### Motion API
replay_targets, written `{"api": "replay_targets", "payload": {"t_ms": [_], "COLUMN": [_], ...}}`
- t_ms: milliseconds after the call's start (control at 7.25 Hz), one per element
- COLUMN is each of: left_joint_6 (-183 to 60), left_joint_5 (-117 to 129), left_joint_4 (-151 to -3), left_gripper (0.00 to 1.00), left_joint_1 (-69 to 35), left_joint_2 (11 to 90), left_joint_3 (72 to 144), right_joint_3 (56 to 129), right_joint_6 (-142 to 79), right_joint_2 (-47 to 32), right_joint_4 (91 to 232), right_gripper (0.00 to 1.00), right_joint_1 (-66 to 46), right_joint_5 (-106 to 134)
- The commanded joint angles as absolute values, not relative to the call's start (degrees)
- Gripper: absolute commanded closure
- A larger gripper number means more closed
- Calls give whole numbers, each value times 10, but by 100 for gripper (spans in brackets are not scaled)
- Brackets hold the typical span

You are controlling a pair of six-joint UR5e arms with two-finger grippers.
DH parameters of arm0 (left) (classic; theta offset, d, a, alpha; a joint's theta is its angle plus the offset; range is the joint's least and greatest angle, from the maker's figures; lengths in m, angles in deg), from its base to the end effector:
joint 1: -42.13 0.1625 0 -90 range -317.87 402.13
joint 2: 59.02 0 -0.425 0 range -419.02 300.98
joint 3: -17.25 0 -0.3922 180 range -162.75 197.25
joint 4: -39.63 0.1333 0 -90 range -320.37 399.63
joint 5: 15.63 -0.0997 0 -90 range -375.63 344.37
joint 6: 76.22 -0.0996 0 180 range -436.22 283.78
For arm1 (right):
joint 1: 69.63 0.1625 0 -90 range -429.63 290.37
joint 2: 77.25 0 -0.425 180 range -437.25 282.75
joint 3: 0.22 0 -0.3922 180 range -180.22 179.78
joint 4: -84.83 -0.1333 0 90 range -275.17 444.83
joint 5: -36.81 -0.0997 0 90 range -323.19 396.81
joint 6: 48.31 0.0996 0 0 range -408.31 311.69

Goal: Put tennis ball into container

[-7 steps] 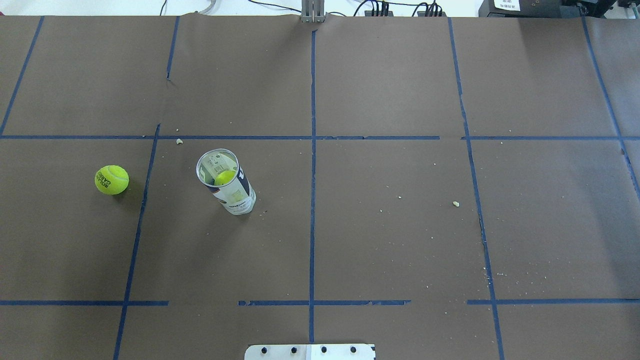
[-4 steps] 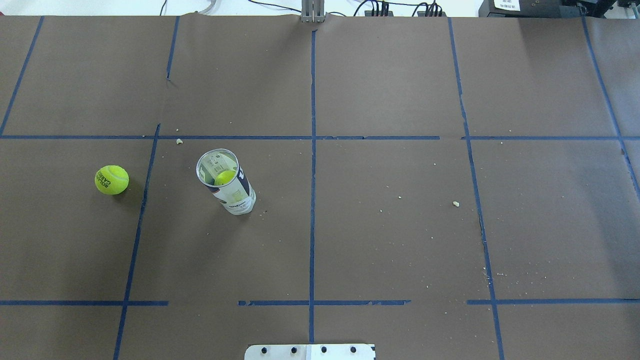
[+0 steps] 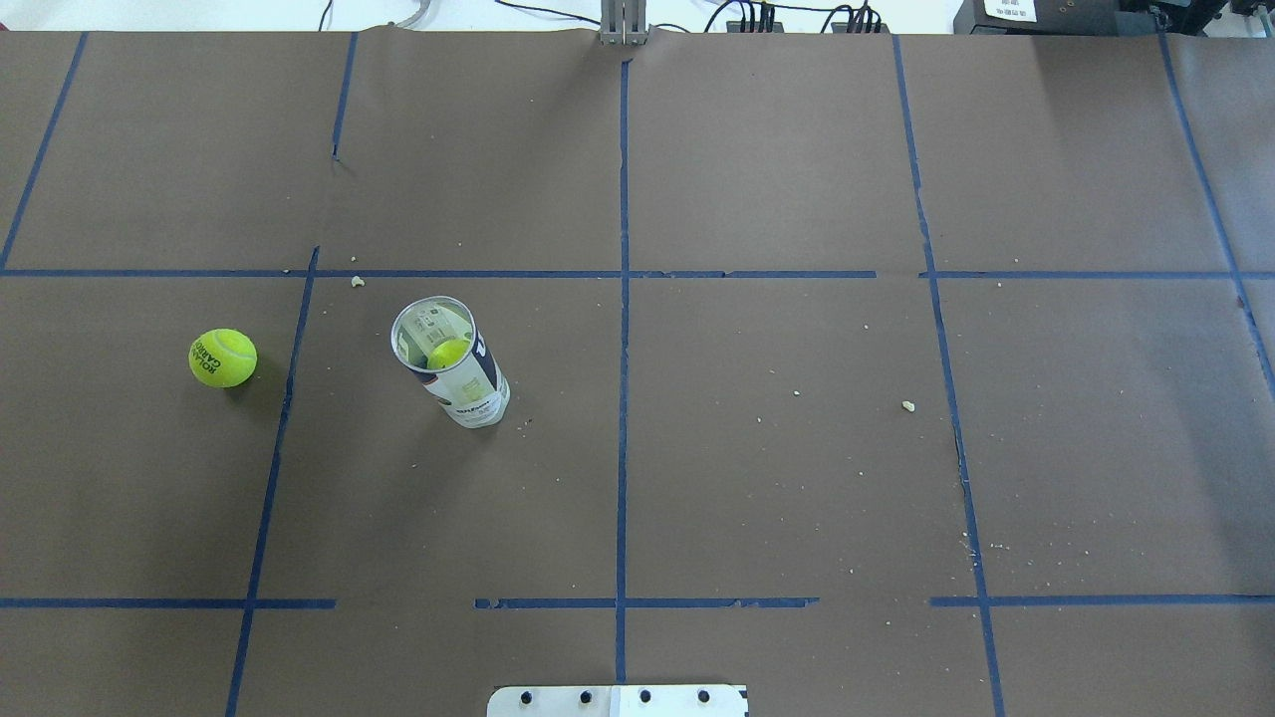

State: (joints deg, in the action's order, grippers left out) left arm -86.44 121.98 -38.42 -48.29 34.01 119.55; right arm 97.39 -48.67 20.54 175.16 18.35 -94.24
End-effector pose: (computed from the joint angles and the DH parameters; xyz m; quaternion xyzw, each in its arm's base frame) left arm -0.0634 -0.5037 0.5444 0.0643 0.3992 0.0900 0.9102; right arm 0.0526 -0.4357 0.6608 -0.0092 -0.3505 -0.0179 0.9363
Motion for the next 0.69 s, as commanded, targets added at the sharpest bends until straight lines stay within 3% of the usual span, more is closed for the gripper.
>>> {"api": "replay_targets", "payload": {"t_ms": [0,276,552], "left_joint_6": [-814,-776,-651], "left_joint_5": [1224,1223,1219], "left_joint_4": [-387,-410,-502], "left_gripper": [0,0,0], "left_joint_1": [-491,-487,-418], "left_joint_2": [358,362,368], "left_joint_3": [1206,1232,1232], "right_joint_3": [974,973,974], "right_joint_6": [-487,-487,-487], "right_joint_2": [206,205,205], "right_joint_4": [1751,1751,1751], "right_gripper": [0,0,0], "right_joint_1": [183,183,183], "right_joint_5": [-942,-942,-942]}}
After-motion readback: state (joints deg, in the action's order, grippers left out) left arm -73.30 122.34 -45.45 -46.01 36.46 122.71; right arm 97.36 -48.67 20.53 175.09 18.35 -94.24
